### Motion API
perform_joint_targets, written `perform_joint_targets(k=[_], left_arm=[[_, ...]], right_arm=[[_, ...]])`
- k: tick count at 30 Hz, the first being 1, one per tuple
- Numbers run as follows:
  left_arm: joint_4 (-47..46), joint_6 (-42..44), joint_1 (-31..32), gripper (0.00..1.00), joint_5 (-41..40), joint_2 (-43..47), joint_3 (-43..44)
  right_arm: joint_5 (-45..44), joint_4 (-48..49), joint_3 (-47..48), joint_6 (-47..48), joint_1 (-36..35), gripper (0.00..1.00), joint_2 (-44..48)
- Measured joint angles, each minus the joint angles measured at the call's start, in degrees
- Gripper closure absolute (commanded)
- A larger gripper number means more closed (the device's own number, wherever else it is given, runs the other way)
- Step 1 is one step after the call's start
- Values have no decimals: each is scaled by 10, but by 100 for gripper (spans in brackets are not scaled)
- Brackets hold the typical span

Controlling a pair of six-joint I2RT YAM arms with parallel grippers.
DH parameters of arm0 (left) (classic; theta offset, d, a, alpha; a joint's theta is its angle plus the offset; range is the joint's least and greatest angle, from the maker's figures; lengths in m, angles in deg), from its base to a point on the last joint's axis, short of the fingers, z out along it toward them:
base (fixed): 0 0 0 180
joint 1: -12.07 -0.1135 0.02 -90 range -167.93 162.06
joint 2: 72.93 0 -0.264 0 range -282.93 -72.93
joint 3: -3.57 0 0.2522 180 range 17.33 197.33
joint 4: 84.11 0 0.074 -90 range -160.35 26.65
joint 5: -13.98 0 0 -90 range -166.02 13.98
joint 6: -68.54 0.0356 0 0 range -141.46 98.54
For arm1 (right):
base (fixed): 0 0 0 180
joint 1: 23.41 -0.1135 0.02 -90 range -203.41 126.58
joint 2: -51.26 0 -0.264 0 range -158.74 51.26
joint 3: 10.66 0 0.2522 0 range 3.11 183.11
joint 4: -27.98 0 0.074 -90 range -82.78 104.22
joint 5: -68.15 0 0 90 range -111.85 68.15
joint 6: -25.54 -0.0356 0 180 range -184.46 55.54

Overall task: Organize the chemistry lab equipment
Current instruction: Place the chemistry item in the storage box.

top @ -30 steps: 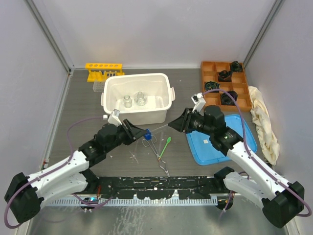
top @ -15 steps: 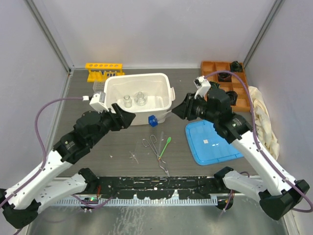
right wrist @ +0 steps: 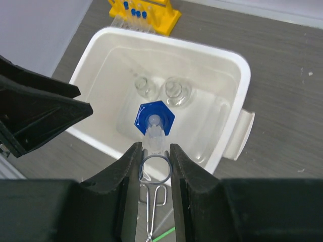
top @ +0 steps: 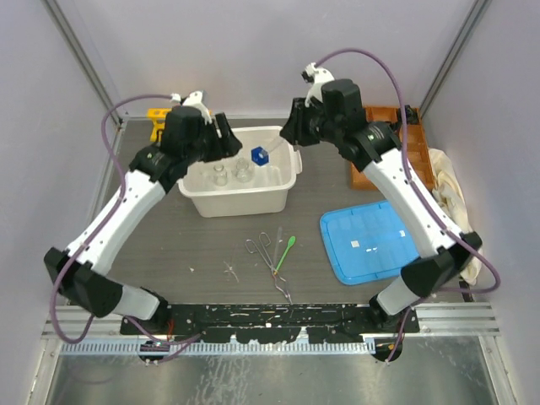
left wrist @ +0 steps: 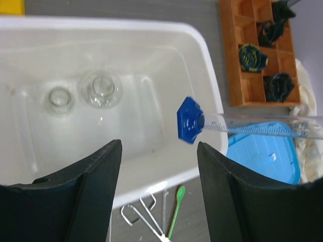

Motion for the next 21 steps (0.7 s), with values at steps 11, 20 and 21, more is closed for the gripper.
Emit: perform_joint_targets(k=[11, 20, 21], left_arm=[[103, -36, -130, 44, 139, -228, 367], [151, -52, -214, 47, 170, -255, 366], [155, -47, -215, 47, 167, -255, 361]], right_arm=[[-36, -72, 286, -4, 0, 99, -193], [-109, -76, 299, 33, -35, 99, -243], [-123, -76, 299, 41, -45, 99, -250]])
